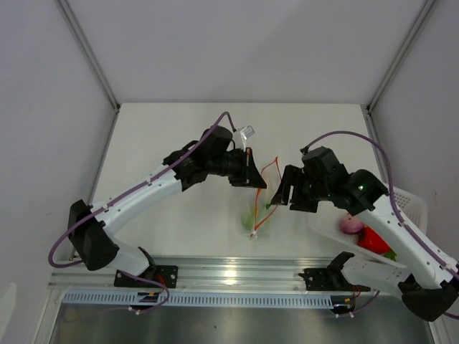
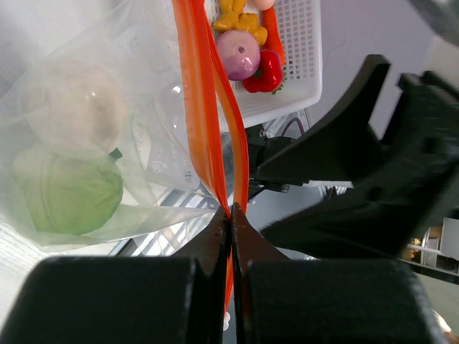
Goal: Place the food in the zip-top bag and seal the zipper
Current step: Adjust the zipper food storage bag at the center of the board.
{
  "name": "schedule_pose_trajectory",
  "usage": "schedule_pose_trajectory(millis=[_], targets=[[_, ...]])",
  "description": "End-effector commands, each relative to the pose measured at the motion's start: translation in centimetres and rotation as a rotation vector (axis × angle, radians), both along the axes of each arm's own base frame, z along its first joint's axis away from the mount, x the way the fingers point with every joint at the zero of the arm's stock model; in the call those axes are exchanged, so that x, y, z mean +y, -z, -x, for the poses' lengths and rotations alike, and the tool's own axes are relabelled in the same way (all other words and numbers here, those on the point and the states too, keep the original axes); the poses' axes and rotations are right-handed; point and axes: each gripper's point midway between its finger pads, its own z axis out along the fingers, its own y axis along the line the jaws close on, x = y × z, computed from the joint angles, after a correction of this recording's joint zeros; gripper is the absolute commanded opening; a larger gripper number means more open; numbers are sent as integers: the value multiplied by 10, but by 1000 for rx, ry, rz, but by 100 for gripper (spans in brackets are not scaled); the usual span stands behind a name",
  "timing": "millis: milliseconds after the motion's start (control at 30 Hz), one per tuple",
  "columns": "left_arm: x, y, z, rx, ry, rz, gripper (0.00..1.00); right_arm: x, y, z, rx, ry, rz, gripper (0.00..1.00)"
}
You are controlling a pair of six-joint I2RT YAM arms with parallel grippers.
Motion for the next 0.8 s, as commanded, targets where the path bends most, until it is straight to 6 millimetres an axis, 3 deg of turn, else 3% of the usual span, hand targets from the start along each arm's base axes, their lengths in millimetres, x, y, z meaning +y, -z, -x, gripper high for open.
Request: schedule_pose_trajectory(millis=[0, 67, 267, 300, 367, 400, 433, 500, 533, 600, 667, 700, 733, 767], targets=[[-1, -18, 2, -23, 7, 51, 0, 7, 13, -17, -10, 78, 25, 67], [-1, -19, 3, -23, 8, 53, 1, 10, 21, -21, -4, 87, 38, 54], [2, -18, 6, -24, 12, 57, 1, 1, 34, -47, -41, 146, 160, 47], [3, -18, 7, -24, 13, 58, 1, 1, 27, -53, -63, 140, 165, 39], [3, -19, 8, -27, 23, 56, 1, -2, 25, -66, -86, 135, 212, 13], [2, -23, 8, -36, 29, 60, 1, 1, 12, -73, -116, 132, 200, 0], [5, -22, 10, -31, 33, 44, 1, 2, 10, -76, -119, 123, 211, 0], [8, -43, 8, -79, 35, 52, 1, 6, -7, -78, -150, 104, 202, 0], [12, -42, 10, -72, 28, 29, 1, 7, -31, -77, -185, 110, 185, 0], [17, -66, 14, -114, 28, 65, 1, 18, -71, -67, -270, 94, 142, 0], [20, -72, 19, -125, 27, 85, 1, 19, -88, -57, -299, 103, 95, 0], [24, -67, 23, -122, 25, 88, 2, 23, -91, -53, -297, 96, 51, 0], [24, -62, 21, -120, 20, 85, 4, 25, -62, -50, -241, 92, 69, 0], [25, -44, 20, -92, 10, 53, 3, 23, -50, -45, -220, 86, 55, 0]])
